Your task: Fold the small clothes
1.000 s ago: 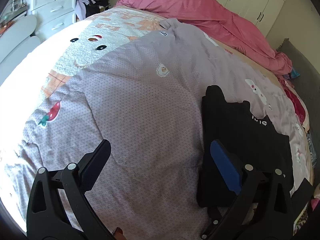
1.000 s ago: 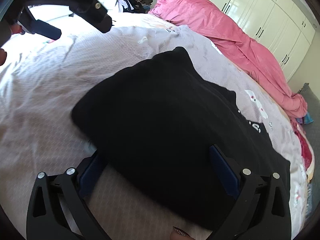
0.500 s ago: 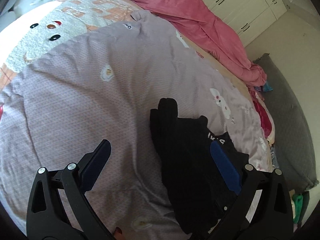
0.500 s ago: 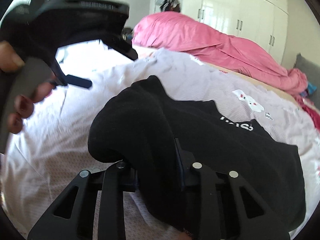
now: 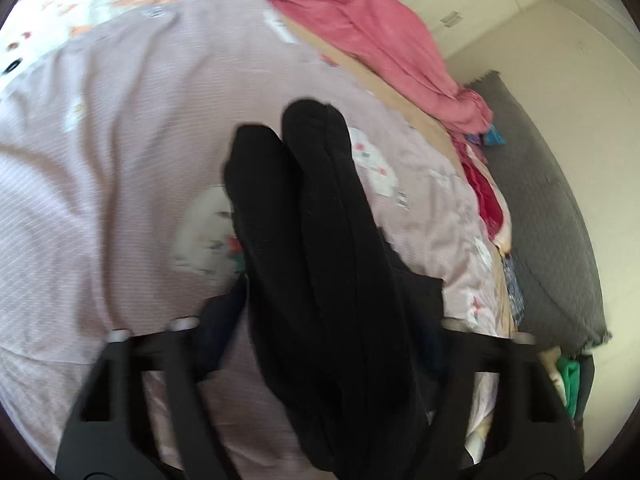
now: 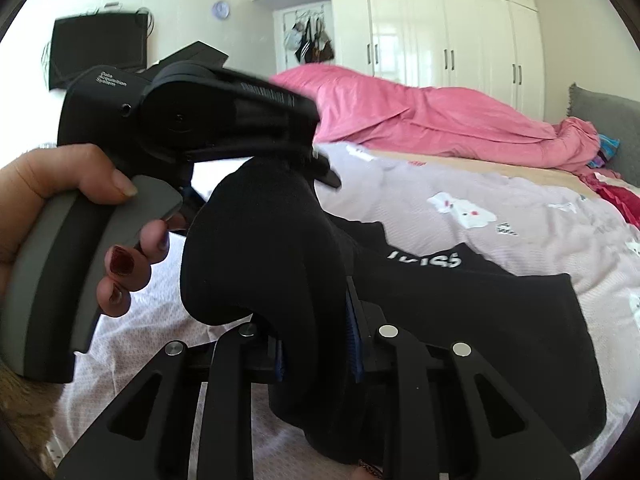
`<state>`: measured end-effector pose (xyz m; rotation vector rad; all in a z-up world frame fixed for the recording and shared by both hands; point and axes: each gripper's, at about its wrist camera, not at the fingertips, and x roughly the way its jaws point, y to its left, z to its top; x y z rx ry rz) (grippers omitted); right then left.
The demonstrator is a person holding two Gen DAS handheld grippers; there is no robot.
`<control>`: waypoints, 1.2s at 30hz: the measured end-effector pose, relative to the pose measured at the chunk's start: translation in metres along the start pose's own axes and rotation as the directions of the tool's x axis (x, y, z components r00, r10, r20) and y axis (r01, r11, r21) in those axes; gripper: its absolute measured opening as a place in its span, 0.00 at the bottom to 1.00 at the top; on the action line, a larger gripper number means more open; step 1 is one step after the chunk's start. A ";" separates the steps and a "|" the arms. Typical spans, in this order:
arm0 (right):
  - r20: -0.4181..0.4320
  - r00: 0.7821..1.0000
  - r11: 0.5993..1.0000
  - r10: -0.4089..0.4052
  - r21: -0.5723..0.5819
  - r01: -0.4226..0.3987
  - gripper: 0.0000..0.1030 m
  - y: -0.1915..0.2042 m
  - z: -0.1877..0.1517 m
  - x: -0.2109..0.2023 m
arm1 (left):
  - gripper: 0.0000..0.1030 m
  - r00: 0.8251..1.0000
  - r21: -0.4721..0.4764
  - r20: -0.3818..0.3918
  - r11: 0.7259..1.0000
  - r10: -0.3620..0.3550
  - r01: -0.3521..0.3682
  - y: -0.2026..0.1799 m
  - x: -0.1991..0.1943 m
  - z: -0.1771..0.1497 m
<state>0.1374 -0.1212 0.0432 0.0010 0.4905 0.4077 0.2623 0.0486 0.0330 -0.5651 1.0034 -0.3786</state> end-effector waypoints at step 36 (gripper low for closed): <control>-0.075 0.993 0.900 -0.094 0.421 0.117 0.13 -0.171 -0.071 -0.067 | 0.35 0.981 0.283 -0.191 0.959 0.032 0.024 -0.172 0.128 -0.072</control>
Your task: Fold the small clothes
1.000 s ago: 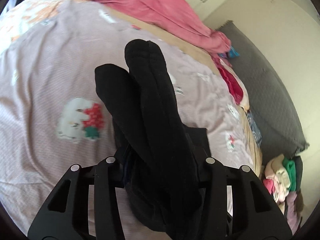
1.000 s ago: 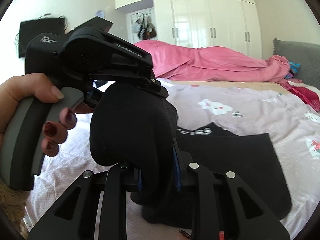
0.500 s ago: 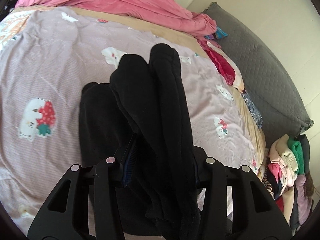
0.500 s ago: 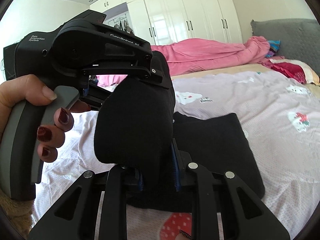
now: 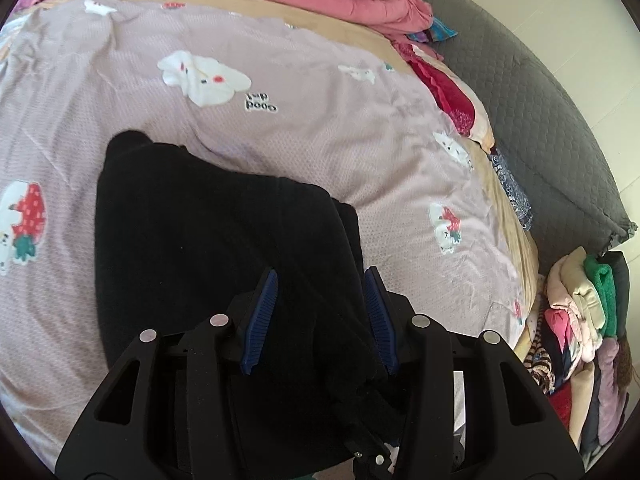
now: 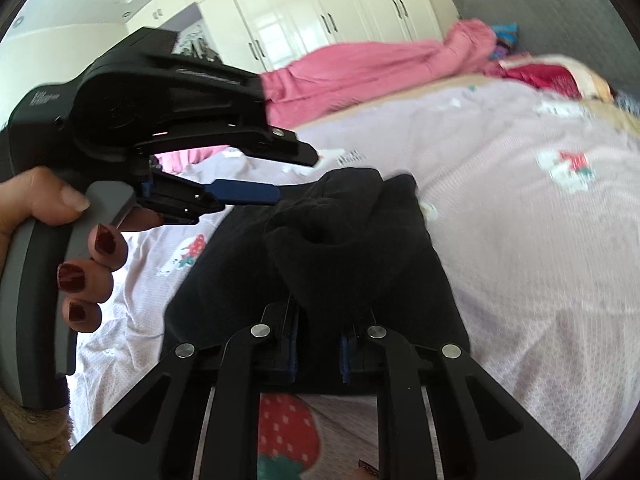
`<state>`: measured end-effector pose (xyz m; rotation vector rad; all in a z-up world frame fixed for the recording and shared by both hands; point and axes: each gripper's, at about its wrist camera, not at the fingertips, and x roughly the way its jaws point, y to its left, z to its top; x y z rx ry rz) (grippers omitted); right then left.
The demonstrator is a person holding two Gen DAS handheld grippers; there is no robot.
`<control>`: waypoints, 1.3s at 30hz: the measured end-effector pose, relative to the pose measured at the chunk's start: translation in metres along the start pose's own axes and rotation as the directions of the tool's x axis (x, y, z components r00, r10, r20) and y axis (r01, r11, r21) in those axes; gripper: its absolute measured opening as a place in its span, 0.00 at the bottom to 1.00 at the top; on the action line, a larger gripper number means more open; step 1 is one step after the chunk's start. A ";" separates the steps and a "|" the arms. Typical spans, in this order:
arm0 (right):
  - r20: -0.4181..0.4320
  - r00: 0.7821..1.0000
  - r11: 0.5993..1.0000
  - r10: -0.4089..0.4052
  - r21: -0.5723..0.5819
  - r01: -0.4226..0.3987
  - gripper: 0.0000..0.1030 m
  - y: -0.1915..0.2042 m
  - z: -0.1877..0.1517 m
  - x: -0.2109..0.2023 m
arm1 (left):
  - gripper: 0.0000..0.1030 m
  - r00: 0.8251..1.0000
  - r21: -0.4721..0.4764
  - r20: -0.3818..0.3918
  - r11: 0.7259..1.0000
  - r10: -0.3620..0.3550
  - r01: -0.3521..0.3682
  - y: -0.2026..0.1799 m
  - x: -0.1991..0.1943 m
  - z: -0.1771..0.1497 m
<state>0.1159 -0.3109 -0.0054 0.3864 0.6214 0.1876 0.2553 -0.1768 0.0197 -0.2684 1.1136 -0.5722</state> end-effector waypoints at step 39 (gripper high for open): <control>-0.220 0.876 0.860 0.430 0.395 -0.323 0.74 -0.072 0.057 0.015 | 0.70 0.988 0.008 0.093 0.992 0.124 -0.126 0.045 -0.057 -0.027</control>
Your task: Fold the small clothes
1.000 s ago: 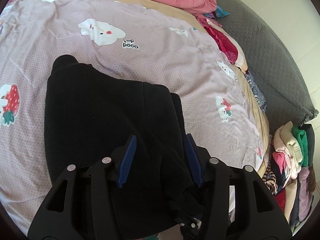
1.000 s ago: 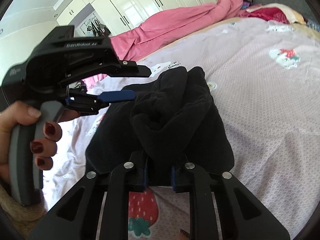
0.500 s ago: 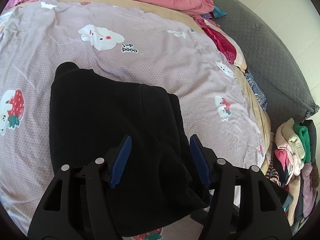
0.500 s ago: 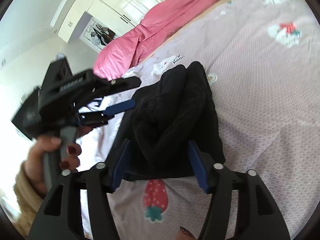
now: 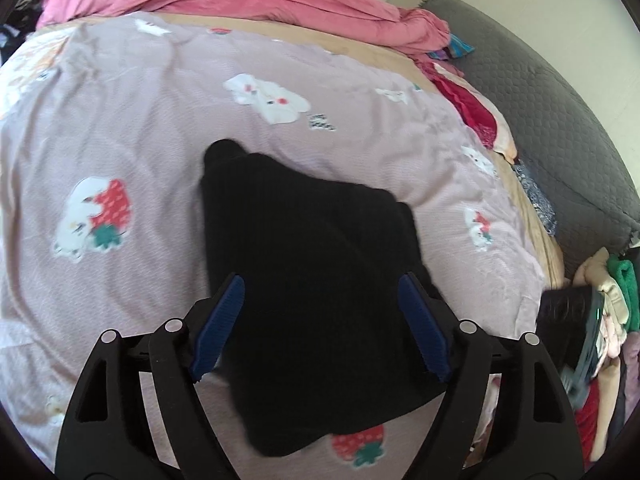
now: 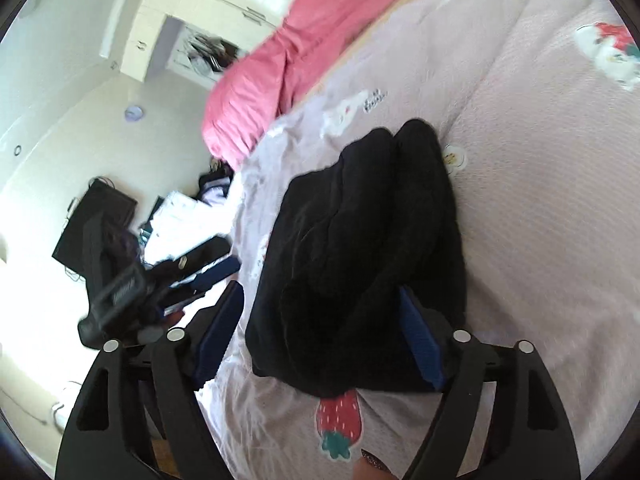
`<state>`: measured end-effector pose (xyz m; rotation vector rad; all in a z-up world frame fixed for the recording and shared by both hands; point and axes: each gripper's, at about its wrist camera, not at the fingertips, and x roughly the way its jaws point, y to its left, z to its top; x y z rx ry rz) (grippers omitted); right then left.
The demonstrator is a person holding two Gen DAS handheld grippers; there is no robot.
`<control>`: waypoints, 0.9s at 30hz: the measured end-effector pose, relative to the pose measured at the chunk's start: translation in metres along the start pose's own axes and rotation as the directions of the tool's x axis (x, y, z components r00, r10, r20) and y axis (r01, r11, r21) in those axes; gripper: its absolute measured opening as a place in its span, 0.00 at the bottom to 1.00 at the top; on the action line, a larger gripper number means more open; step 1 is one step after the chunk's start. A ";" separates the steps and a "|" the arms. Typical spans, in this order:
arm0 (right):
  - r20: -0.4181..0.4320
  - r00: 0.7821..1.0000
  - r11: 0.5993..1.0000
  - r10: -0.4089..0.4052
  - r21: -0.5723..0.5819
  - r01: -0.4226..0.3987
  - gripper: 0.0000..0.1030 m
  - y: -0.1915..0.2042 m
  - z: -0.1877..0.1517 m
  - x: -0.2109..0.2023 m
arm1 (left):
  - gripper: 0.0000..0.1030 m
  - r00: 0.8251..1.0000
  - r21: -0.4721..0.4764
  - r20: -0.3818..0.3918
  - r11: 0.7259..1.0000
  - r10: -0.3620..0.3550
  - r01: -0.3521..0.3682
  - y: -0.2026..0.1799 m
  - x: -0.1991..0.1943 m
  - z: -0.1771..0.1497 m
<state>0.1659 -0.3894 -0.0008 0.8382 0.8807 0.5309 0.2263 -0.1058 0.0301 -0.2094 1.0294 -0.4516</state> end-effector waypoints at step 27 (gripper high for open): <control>-0.068 0.986 0.988 -0.152 0.027 0.154 0.47 -0.025 0.038 0.042 | 0.73 0.998 0.026 -0.022 0.998 0.056 -0.055 0.017 0.015 -0.029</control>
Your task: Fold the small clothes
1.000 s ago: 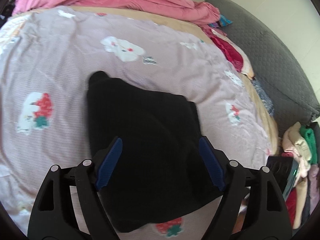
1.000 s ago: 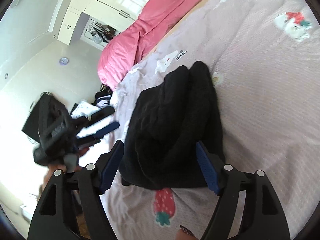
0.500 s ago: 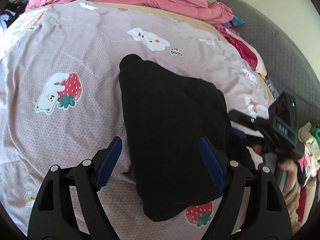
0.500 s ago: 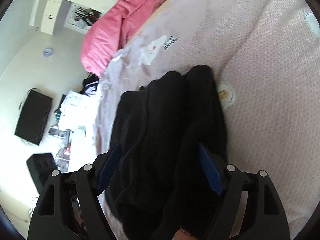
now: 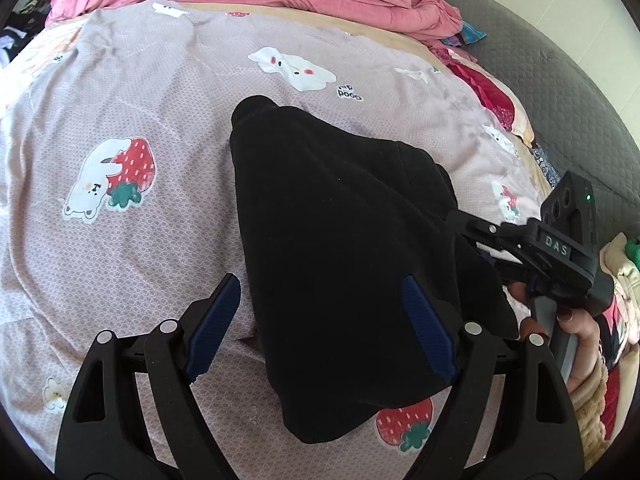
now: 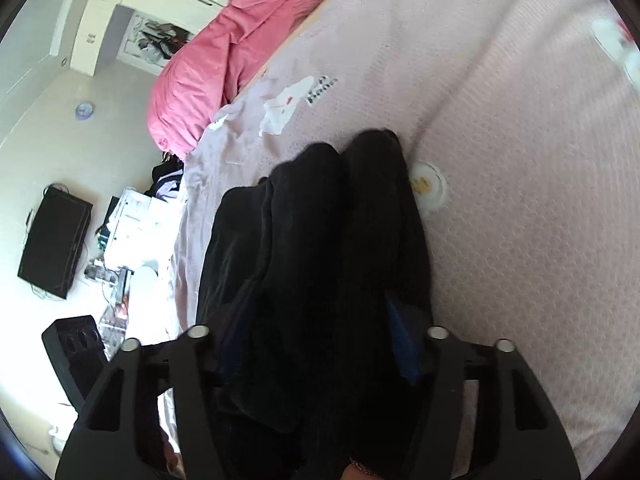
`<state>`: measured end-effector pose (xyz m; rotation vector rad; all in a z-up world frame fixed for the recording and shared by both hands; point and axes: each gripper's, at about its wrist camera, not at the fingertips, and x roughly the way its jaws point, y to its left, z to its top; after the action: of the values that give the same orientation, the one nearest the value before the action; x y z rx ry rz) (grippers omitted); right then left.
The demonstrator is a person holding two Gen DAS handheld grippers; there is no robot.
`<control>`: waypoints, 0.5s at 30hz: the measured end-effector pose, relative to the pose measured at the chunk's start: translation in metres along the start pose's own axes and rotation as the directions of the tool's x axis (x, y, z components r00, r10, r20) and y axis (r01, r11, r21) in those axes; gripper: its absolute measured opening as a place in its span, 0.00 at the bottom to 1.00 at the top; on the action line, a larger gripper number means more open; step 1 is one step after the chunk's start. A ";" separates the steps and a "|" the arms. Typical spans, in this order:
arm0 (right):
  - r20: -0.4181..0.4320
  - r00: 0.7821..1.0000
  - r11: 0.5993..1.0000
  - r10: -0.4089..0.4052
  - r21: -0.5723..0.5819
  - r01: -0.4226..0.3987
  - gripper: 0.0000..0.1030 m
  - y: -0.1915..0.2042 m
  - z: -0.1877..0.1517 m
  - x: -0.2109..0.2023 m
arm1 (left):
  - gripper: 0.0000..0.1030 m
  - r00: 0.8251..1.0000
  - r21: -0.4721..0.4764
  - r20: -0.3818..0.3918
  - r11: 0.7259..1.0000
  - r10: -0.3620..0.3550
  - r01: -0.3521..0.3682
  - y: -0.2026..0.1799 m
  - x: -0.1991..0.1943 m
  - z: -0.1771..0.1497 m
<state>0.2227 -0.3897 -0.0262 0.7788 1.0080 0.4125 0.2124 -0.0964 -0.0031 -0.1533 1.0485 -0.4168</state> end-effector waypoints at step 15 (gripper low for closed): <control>0.181 0.982 0.899 -0.059 -0.418 0.131 0.13 0.063 0.008 -0.030 | 0.76 1.000 0.013 0.007 1.000 -0.012 0.012 -0.010 -0.001 -0.002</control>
<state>0.2171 -0.3705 0.0410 0.3555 0.7583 0.4573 0.2076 -0.1052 0.0005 -0.1495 1.0385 -0.4338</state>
